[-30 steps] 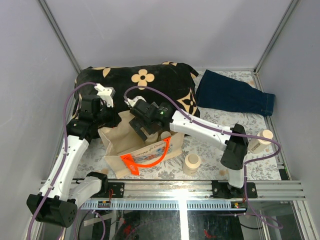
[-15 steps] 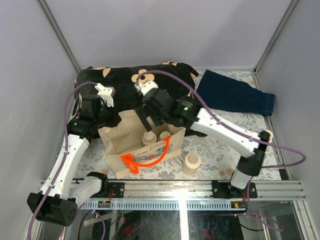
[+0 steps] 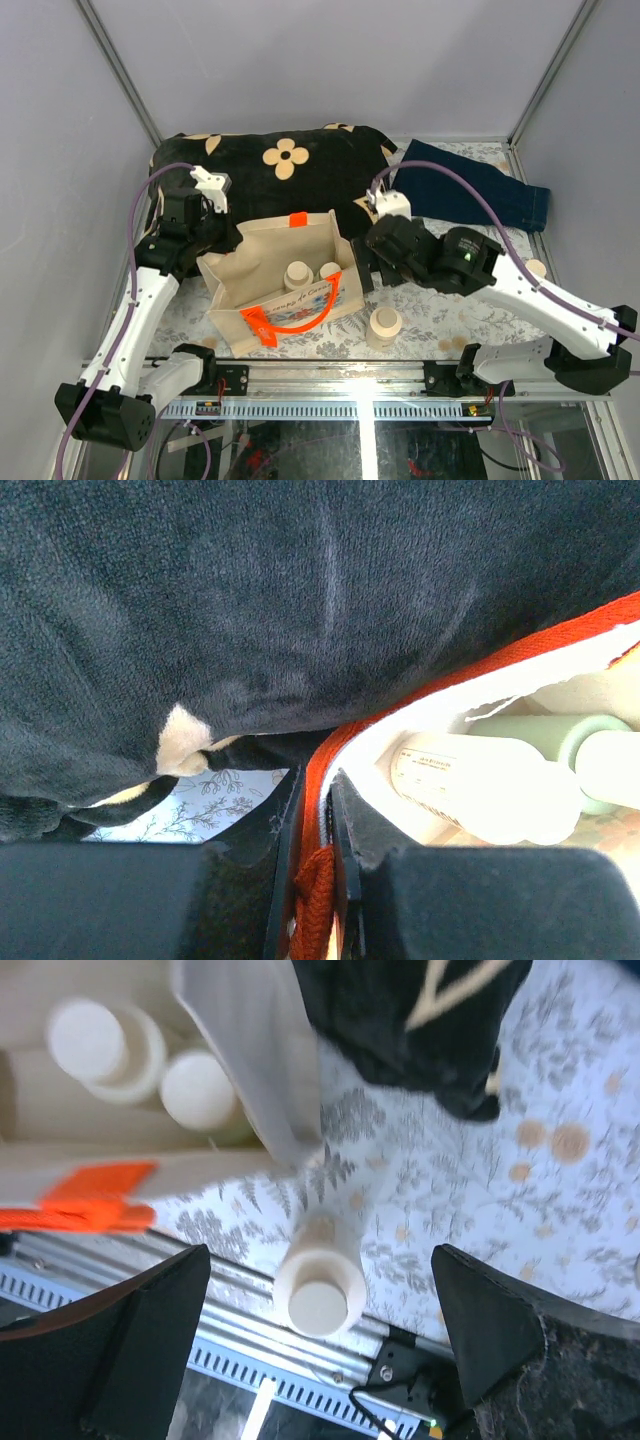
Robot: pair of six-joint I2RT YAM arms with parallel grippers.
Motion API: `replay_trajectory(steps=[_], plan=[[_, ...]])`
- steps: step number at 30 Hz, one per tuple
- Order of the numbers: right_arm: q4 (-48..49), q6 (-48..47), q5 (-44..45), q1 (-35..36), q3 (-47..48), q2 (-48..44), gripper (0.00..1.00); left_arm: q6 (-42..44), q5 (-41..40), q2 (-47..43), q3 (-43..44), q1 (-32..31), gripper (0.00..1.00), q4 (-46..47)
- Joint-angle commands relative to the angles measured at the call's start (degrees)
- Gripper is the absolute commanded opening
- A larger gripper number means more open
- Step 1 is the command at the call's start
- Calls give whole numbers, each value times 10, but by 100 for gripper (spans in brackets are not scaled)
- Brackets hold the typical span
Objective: Place the personal care products into the canvas bag
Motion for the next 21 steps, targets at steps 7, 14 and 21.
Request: replay_trajectory(steps=[7,14,21], plan=[[54,79,-75,0,-206,-74,100,11,2,3,17,2,11,26],[138,89,-124,0,-307,-103,100,12,-4,-2,19,2,11,21],[188,82,-145,1,-367,-100,100,12,-9,-4,18,2,11,17]])
